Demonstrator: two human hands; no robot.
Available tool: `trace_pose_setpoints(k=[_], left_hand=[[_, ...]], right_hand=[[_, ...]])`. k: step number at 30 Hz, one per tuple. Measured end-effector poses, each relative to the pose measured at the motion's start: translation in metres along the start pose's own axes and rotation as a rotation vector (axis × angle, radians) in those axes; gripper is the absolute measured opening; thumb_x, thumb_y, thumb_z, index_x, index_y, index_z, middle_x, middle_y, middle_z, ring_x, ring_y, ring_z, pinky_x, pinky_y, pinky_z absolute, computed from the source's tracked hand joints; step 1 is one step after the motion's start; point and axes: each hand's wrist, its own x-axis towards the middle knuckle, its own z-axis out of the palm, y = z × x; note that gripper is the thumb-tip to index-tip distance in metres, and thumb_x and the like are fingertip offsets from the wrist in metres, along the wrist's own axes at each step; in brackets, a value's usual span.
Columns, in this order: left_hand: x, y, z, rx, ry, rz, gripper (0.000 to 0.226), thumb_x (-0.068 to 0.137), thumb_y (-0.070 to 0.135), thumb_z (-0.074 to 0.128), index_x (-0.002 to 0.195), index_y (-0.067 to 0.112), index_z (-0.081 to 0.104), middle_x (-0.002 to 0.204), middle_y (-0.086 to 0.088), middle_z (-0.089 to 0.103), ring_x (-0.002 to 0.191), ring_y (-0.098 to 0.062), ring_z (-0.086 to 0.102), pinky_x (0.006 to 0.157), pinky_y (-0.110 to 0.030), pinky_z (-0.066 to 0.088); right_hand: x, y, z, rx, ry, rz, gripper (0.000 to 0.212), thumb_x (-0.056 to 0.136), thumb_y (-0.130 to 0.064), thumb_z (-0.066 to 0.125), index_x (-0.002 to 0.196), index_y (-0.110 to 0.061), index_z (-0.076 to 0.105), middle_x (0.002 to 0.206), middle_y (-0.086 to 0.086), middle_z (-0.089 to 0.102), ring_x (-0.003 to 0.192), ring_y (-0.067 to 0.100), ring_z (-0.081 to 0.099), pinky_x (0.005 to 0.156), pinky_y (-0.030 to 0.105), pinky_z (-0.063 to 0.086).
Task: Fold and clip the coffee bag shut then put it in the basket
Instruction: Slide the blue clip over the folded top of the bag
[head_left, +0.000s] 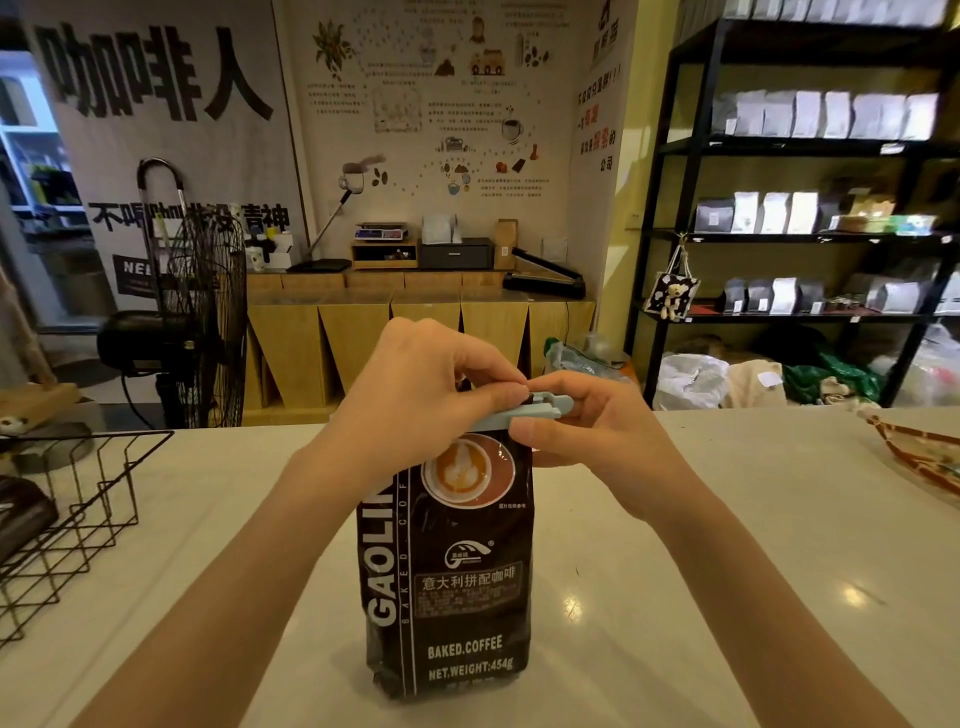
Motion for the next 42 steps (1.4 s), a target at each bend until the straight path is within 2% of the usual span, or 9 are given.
trace_pose_setpoints(k=[4,10,17,20,23,25,34,39,42], left_hand=[[-0.003,-0.003,-0.003,-0.028,-0.025,0.002,0.011,0.077,0.023,0.065,0.085,0.023,0.072,0.071,0.013,0.067,0.082,-0.001,0.061,0.066,-0.007,0.046],[-0.002,-0.005,-0.006,-0.040,-0.061,-0.006,0.014,0.077,0.019,0.063,0.088,0.024,0.070,0.075,0.010,0.067,0.087,0.000,0.059,0.073,-0.007,0.046],[-0.009,-0.008,0.003,-0.045,0.094,-0.019,0.012,0.074,0.016,0.068,0.085,0.020,0.071,0.074,0.013,0.064,0.090,0.002,0.058,0.069,-0.004,0.047],[-0.006,-0.006,-0.003,-0.046,0.008,-0.042,0.015,0.074,0.027,0.065,0.089,0.025,0.070,0.072,0.018,0.062,0.088,0.006,0.058,0.065,-0.004,0.047],[-0.002,-0.006,-0.004,0.000,-0.132,-0.055,0.036,0.068,0.047,0.060,0.100,0.030,0.065,0.087,0.013,0.065,0.079,-0.001,0.062,0.066,-0.015,0.051],[-0.001,-0.008,-0.001,0.043,-0.177,-0.074,0.037,0.071,0.043,0.061,0.106,0.030,0.061,0.094,0.008,0.068,0.080,0.000,0.061,0.070,-0.018,0.052],[-0.003,-0.012,0.003,0.009,-0.149,-0.105,0.030,0.074,0.036,0.062,0.102,0.026,0.065,0.085,0.006,0.071,0.073,-0.002,0.064,0.065,-0.021,0.054],[-0.002,-0.011,0.003,-0.015,-0.158,-0.133,0.028,0.073,0.033,0.064,0.100,0.026,0.066,0.078,0.010,0.068,0.072,-0.001,0.064,0.066,-0.014,0.052],[-0.002,-0.012,0.004,-0.013,-0.157,-0.156,0.027,0.073,0.033,0.065,0.099,0.027,0.066,0.074,0.018,0.063,0.070,-0.001,0.063,0.060,-0.011,0.051]], right_hand=[[0.000,0.000,0.000,0.007,0.001,0.009,0.022,0.067,-0.019,0.068,0.089,-0.020,0.065,0.074,-0.009,0.074,0.077,0.011,0.071,0.059,0.019,0.056],[0.000,0.002,-0.001,0.046,-0.014,0.020,0.018,0.069,-0.024,0.063,0.087,-0.026,0.066,0.076,-0.010,0.074,0.083,0.010,0.071,0.062,0.020,0.057],[0.001,0.009,-0.004,0.042,-0.019,0.019,0.025,0.073,-0.025,0.060,0.096,-0.016,0.060,0.081,-0.004,0.073,0.087,0.017,0.070,0.071,0.027,0.059],[0.001,0.010,-0.003,0.029,-0.009,0.007,0.025,0.072,-0.026,0.060,0.094,-0.015,0.058,0.082,-0.003,0.072,0.087,0.018,0.070,0.071,0.028,0.059],[0.001,0.011,-0.004,0.050,0.002,0.007,0.023,0.072,-0.025,0.060,0.093,-0.015,0.058,0.084,-0.002,0.072,0.086,0.019,0.070,0.067,0.025,0.058],[0.002,0.011,-0.004,0.053,0.005,0.005,0.023,0.071,-0.024,0.061,0.091,-0.015,0.058,0.082,-0.002,0.073,0.084,0.018,0.070,0.066,0.025,0.058],[0.004,0.017,-0.010,-0.029,0.091,0.002,0.027,0.065,-0.028,0.066,0.090,-0.018,0.070,0.082,-0.004,0.074,0.083,0.017,0.070,0.070,0.026,0.059],[0.002,0.011,-0.014,-0.106,-0.002,0.043,0.026,0.073,-0.029,0.060,0.096,-0.022,0.070,0.084,-0.011,0.074,0.089,0.009,0.067,0.078,0.021,0.055],[0.001,0.008,-0.013,-0.147,0.038,0.014,0.027,0.072,-0.031,0.061,0.096,-0.024,0.070,0.081,-0.013,0.073,0.089,0.008,0.066,0.077,0.019,0.053]])
